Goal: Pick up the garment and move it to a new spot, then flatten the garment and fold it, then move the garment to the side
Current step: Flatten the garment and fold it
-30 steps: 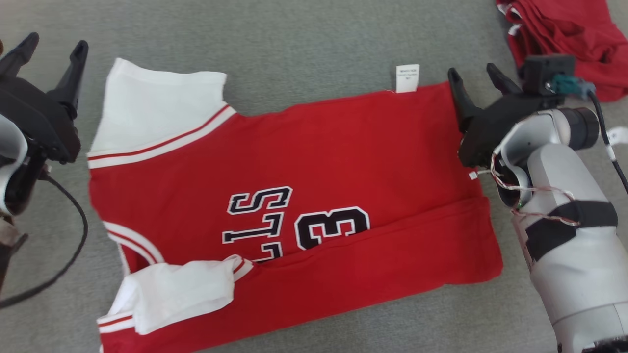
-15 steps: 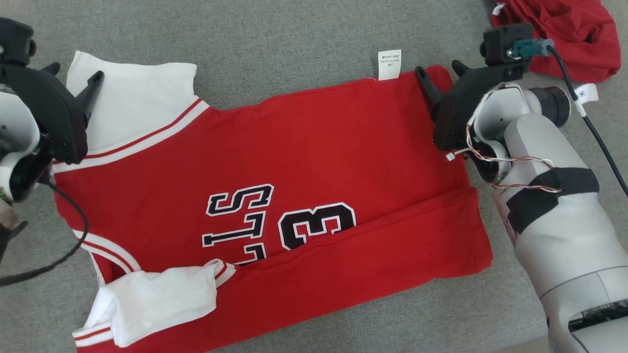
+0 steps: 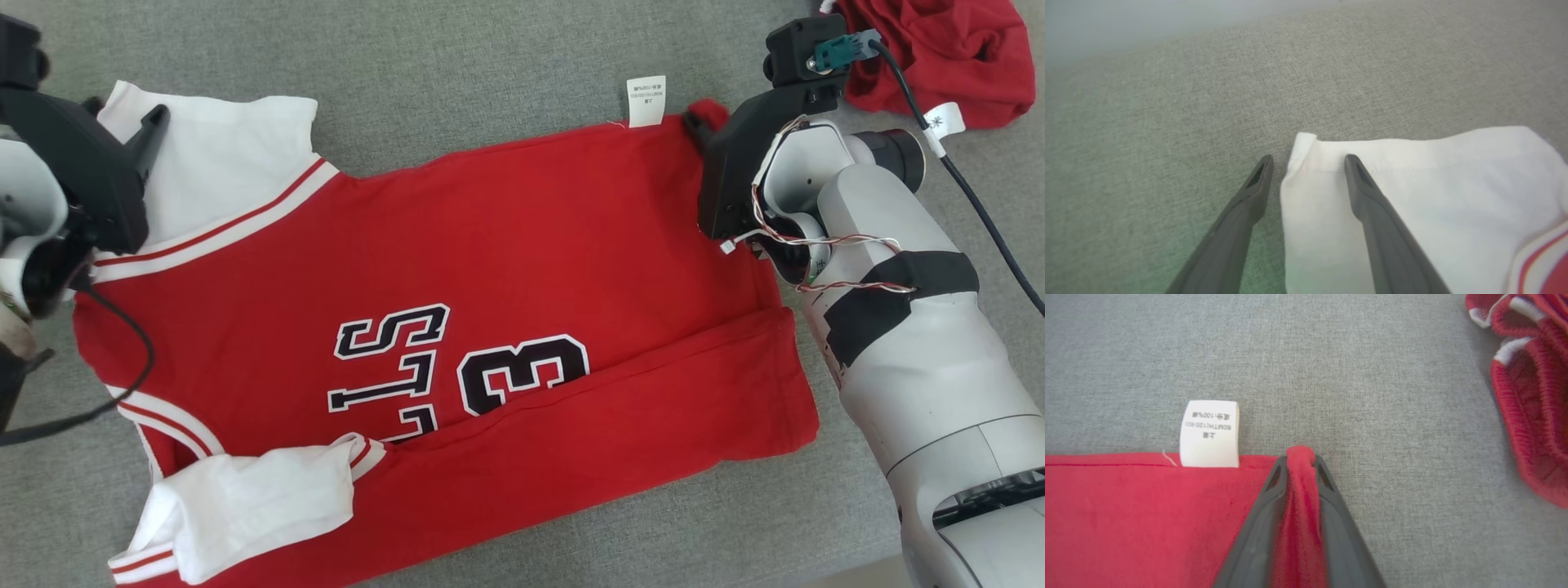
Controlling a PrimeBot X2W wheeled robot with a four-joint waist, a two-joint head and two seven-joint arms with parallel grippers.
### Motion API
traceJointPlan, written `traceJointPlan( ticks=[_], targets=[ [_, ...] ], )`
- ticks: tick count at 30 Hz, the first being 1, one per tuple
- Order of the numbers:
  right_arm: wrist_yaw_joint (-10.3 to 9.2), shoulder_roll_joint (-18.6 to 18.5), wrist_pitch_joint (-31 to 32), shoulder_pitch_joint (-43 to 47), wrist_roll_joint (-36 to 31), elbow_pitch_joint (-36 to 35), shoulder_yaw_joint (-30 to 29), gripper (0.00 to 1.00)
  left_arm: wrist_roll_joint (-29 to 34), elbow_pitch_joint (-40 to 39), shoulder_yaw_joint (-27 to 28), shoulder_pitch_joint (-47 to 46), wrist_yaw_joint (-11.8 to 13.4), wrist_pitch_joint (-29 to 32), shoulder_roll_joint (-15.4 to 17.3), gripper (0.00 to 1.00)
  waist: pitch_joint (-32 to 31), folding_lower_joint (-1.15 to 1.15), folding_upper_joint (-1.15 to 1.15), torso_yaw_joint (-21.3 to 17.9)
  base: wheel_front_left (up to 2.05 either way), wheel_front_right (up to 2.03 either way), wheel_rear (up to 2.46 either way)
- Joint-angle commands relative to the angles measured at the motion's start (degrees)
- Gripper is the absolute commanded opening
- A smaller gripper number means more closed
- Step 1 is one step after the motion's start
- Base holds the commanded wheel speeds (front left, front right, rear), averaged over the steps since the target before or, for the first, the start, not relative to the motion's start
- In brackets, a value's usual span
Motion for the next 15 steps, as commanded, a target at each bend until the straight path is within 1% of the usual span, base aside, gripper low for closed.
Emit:
traceJointPlan(
  ticks=[1,2,4,5,9,12,15],
  targets=[
    [-0.16,0.03,-0.22,0.04,0.05,0.53,0.07,0.00,0.08,0.07,-1.05,0.31,0.11,0.09,-0.46,0.00,0.10,0.00,0.00,-0.07,0.00,0.00,0.00],
    [-0.16,-0.13,-0.71,-0.28,-0.03,0.52,-0.03,0.00,0.29,-0.06,-1.82,0.07,0.11,-0.22,-0.37,0.00,0.14,0.00,0.00,0.03,0.00,0.00,0.00],
    [-0.16,-0.41,-2.19,-0.75,-0.30,0.40,-0.21,0.00,-0.65,0.38,-1.52,-0.46,0.13,-2.56,-0.44,0.00,-0.02,0.00,0.00,0.34,0.00,0.00,0.00],
    [-0.16,-0.64,-3.54,-0.88,-0.43,0.17,-0.40,0.00,-0.18,0.44,-1.81,-0.75,0.12,-3.92,-0.43,0.00,-0.21,0.00,0.00,0.53,0.00,0.00,0.00],
    [-0.16,-1.55,-9.78,0.76,-0.78,-0.32,-0.30,0.00,-0.72,-0.30,-1.43,-0.67,0.12,-11.15,-1.10,0.00,-1.94,0.00,0.00,1.95,0.00,0.00,0.00],
    [-0.16,-2.36,-14.47,2.87,-0.37,-0.84,0.44,0.00,-1.15,-1.84,-1.73,1.42,0.12,-16.25,-1.50,0.00,-3.70,0.00,0.00,3.29,0.00,0.00,0.00],
    [-0.16,-3.35,-18.62,5.50,0.47,-1.61,1.41,0.00,-1.93,-4.32,-2.26,4.03,0.12,-20.08,-1.43,0.00,-5.45,0.00,0.00,4.61,0.00,0.00,0.00]
  ],
)
